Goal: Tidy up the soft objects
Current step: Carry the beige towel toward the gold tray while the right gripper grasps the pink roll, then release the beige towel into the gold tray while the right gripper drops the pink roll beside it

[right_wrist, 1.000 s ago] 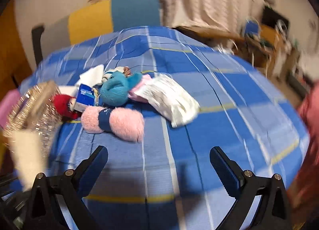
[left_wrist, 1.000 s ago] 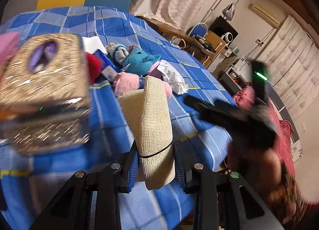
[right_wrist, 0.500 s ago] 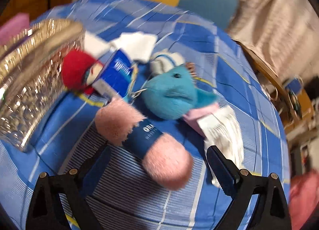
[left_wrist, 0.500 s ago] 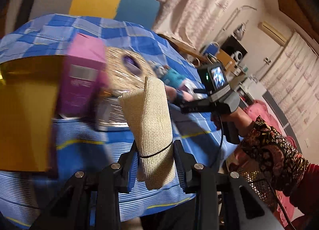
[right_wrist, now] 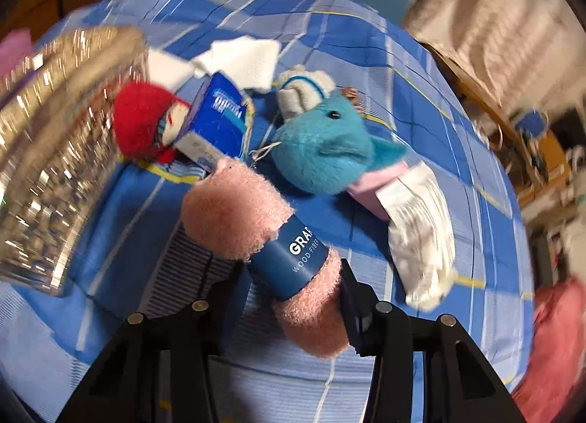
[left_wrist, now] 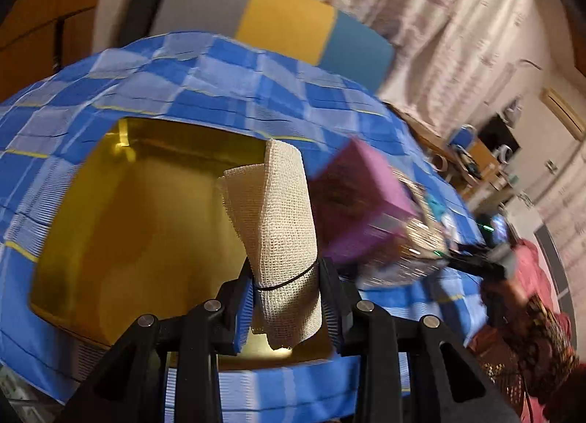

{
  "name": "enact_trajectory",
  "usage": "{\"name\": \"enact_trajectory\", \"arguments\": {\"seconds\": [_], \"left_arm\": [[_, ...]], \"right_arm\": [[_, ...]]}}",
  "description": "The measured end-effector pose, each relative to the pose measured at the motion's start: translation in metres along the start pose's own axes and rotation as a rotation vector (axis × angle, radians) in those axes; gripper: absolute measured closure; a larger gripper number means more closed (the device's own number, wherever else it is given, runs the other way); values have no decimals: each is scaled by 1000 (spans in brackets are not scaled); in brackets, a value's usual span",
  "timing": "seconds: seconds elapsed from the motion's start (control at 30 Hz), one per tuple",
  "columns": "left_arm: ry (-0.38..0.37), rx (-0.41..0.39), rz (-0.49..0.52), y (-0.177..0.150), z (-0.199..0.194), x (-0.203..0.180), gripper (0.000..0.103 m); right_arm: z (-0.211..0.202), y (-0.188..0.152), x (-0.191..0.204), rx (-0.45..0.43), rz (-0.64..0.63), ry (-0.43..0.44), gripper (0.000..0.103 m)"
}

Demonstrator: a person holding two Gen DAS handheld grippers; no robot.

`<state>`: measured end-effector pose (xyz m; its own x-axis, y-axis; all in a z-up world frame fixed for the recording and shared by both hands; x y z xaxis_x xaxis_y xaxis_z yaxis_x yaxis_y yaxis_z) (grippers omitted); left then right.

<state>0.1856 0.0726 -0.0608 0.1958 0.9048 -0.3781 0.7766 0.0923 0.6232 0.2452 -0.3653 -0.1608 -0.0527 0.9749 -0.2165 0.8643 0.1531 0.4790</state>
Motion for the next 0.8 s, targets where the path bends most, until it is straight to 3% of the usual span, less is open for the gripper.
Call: {"name": "enact_trajectory", "arguments": {"seconds": [0.33, 0.47, 0.6, 0.8], "left_arm": [[121, 110, -11, 41, 43, 79, 70], [180, 183, -2, 51, 70, 102, 70], [258, 240, 23, 60, 95, 118, 69], [416, 237, 85, 77, 105, 135, 59]], "right_arm": [[-76, -30, -4, -104, 418, 248, 56], [-118, -34, 13, -175, 436, 297, 56], [-161, -31, 36, -232, 449, 407, 56], [-205, -14, 86, -274, 408, 568, 56]]}}
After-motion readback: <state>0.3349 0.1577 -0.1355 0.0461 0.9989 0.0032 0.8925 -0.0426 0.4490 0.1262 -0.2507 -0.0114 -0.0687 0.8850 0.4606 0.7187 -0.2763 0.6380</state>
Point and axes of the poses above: each gripper's, at about its wrist camera, not at the fingertips, and z roughly the way its jaws point, x to its left, y to its top, the point moved 5 cm from there along z, roughly the way its jaws point, and after that the axes turned 3 degrees about -x, right-handed, at the moved point
